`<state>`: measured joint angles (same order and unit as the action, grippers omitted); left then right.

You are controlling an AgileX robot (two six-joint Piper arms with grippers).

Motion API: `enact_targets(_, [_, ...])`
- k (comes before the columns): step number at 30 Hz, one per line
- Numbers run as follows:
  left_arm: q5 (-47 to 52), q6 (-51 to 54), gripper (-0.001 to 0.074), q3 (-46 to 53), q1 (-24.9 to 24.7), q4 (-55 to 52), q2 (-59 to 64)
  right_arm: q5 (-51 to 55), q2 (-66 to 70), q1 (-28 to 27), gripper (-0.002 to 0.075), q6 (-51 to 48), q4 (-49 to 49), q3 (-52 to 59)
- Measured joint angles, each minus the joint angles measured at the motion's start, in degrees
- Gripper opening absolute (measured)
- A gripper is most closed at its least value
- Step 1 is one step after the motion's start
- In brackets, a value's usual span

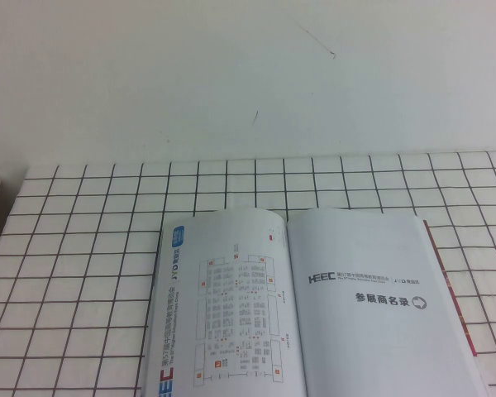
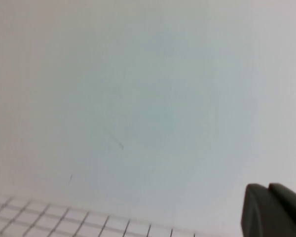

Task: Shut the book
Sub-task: 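Close the open booklet and leave it lying on the table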

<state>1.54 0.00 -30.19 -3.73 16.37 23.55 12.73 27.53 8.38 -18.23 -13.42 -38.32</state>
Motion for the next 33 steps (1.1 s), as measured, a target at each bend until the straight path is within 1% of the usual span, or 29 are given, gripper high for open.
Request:
enact_targets(5, [6.1, 0.5, -0.0004, 0.0, 0.0, -1.8, 7.4, 2.6, 6.3, 0.0, -0.0003, -6.5, 0.0, 0.0])
enact_targets(8, [6.6, 0.5, -0.0004, 0.0, -0.1, -1.9, 10.0, 2.6, 8.5, 0.0, -0.0003, -7.8, -1.8, 0.0])
enact_targets(11, [6.9, 0.5, -0.0004, 0.0, -1.0, -1.9, 13.2, 3.2, 10.5, 0.0, -0.0003, -8.0, -6.1, -0.1])
enact_targets(14, [7.9, 0.5, -0.0004, 0.0, -1.2, -1.3, 16.9, 7.3, 13.1, 0.0, -0.0003, -8.1, -9.1, -0.1])
enact_targets(18, [11.1, -1.0, -0.0004, 0.0, -1.2, 2.6, 22.3, 15.5, 18.4, 0.0, -0.0003, -10.7, -9.3, -0.1])
enact_targets(22, [13.6, -1.5, -0.0004, 0.0, -1.2, 4.7, 28.6, 20.4, 25.5, 0.0, -0.0003, -11.1, -10.0, -0.1])
enact_targets(26, [14.5, -1.2, -0.0004, -0.3, -1.2, 6.7, 35.2, 23.5, 32.4, 0.0, -0.0003, -12.0, -14.2, -0.1])
enact_targets(29, [16.5, 2.6, -0.0004, -1.8, -1.2, 10.1, 40.8, 23.8, 36.8, 0.0, -0.0003, -15.9, -18.9, -0.1])
enact_targets(31, [18.8, 8.2, -0.0004, -3.8, -1.1, 14.3, 44.8, 23.8, 39.6, 0.0, -0.0003, -18.3, -22.4, -0.1])
enact_targets(33, [22.0, 15.2, -0.0004, -6.1, -0.5, 21.0, 48.5, 23.8, 42.3, 0.0, -0.0003, -20.5, -25.8, -0.1])
